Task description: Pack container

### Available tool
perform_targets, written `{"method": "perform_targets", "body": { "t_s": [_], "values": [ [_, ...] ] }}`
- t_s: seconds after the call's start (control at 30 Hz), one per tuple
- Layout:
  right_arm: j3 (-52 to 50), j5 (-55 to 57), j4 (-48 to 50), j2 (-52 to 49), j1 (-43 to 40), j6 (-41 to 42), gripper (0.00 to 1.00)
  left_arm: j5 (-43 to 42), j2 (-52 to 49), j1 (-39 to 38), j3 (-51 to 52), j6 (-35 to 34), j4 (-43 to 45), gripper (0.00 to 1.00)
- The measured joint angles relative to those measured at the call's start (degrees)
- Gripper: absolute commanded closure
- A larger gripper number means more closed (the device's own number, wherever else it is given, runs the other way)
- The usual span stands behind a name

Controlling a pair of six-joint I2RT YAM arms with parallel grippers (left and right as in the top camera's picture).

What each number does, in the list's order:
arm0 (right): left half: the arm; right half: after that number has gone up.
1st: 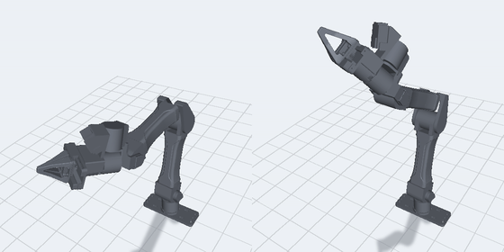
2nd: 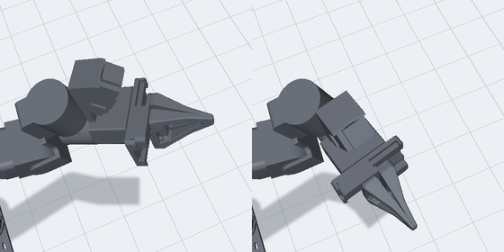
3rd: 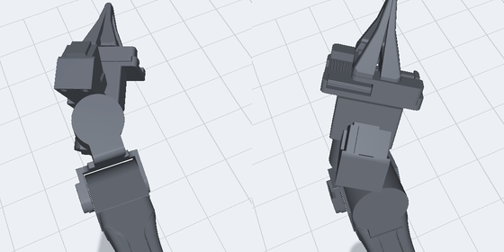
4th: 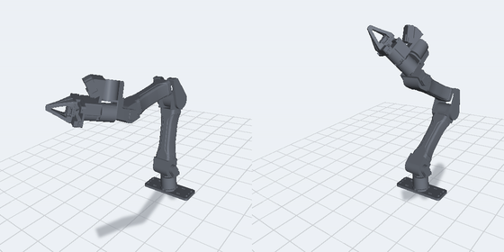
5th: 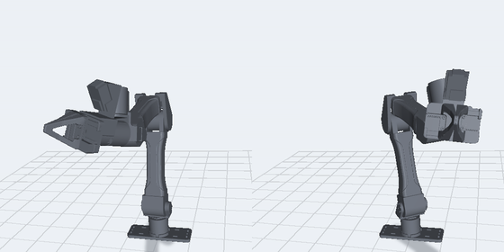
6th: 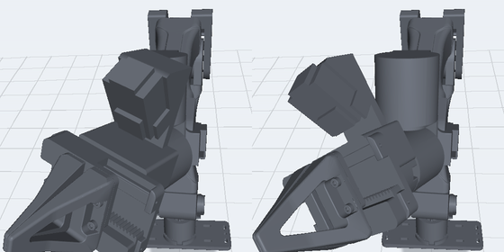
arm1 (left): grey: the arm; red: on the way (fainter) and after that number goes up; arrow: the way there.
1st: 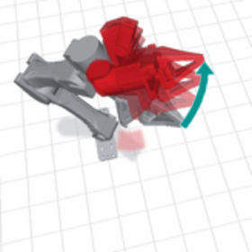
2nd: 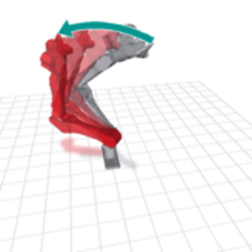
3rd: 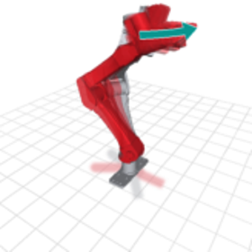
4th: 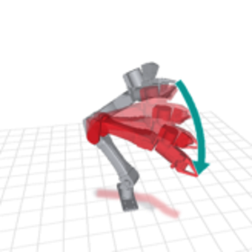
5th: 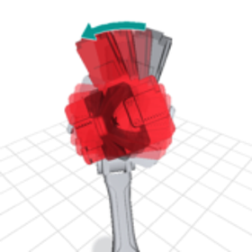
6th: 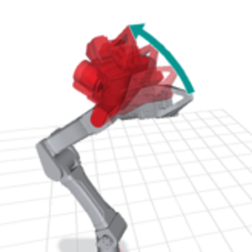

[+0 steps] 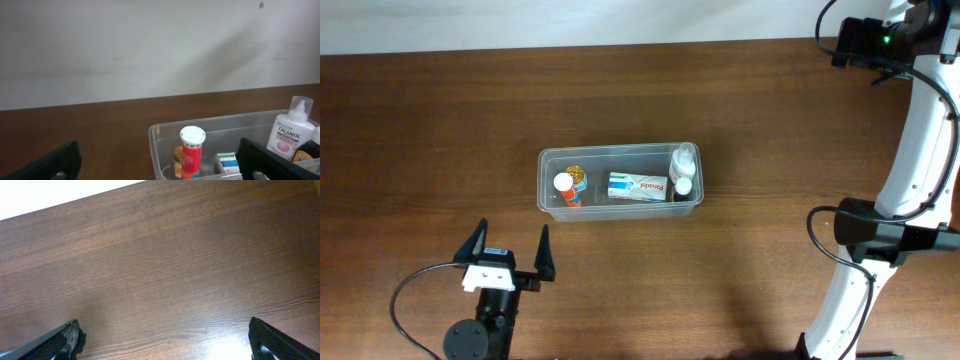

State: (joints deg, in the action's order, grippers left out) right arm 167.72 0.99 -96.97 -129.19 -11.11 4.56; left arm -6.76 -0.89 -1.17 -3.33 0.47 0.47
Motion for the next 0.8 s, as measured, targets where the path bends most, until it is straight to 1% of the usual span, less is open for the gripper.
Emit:
{"method": "perform_targets", "body": {
  "t_s": [0.23,0.8],
  "values": [
    [0.0,0.0,0.0,0.0,0.0,0.0,0.02,1.2,0.04,0.0,2.38,0.2,-4.92,0.01],
    [0.0,0.0,0.0,0.0,0.0,-0.07,0.01,1.42,0.04,0.0,2.38,0.87,-4.76,0.01]
  ]
}}
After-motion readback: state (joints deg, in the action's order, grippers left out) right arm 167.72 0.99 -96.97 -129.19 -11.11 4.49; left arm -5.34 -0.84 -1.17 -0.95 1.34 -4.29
